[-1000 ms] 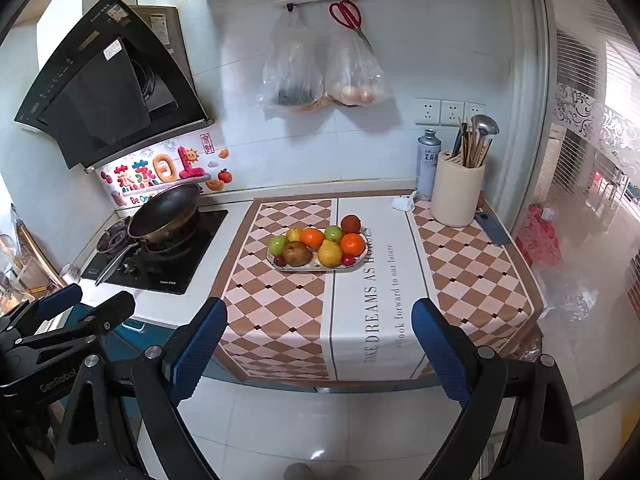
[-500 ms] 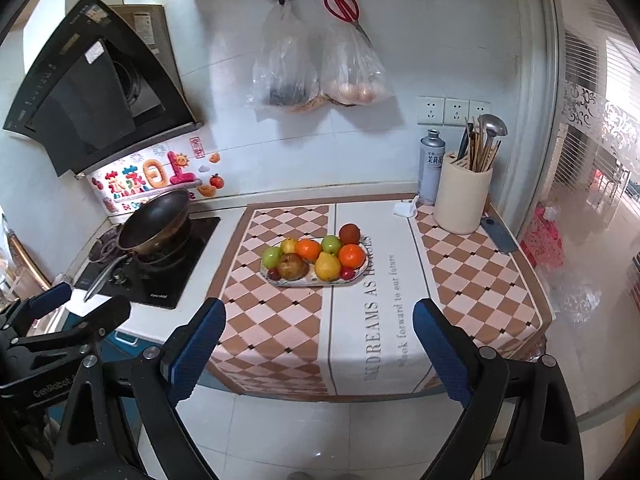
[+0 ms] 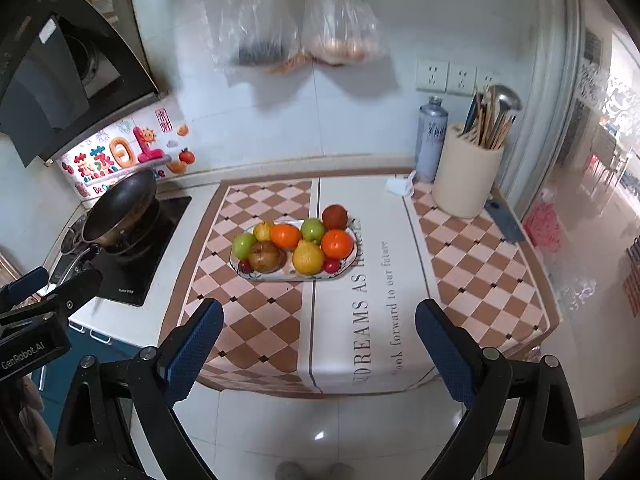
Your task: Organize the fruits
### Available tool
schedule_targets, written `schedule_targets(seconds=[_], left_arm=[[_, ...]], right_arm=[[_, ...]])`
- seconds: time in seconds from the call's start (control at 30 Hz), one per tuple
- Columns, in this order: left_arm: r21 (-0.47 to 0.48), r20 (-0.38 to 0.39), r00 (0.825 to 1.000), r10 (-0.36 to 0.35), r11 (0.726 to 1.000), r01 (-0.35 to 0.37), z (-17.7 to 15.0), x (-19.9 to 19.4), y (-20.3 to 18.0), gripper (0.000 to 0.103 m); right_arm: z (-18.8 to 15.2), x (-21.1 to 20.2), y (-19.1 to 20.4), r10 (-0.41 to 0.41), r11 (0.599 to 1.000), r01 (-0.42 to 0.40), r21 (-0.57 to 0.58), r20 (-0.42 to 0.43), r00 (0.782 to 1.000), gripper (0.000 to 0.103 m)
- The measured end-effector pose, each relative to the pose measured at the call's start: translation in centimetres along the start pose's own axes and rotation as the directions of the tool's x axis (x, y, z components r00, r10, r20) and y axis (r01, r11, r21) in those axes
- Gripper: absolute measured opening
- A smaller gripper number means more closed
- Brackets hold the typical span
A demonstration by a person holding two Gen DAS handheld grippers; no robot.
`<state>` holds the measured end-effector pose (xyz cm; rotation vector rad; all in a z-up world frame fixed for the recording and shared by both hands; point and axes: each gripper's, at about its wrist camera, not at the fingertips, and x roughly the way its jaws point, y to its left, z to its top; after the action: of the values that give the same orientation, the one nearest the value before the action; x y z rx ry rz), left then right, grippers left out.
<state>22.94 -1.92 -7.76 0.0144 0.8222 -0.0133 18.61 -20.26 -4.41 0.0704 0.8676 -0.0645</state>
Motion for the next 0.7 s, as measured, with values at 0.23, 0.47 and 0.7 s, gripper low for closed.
schedule_targets(seconds=[0.23, 0.47, 0.7], left_arm=[[-0.002, -0.034, 0.999, 0.015, 1.0, -0.015, 0.2, 2.6, -0.1, 0.101], [-0.01, -0.065, 0.998, 0.018, 1.0, -0.019, 0.0, 4.1, 0.3, 0.101], [-0.004, -0.069, 0.998, 0.013, 1.0, -0.014, -0.1, 4.3, 0.2, 0.101]], right_arm=[[0.3, 3.0, 0.2, -0.02, 1.0, 0.02, -0.013, -0.035, 0.999, 0.099], [-0.1, 4.0, 0.6, -0.024, 0.999, 0.023, -0.023, -0.045, 0.999, 0.1], [0.0, 3.9, 0.9, -0.027, 0.999, 0.025, -0.031, -0.039, 0.999, 0.1]])
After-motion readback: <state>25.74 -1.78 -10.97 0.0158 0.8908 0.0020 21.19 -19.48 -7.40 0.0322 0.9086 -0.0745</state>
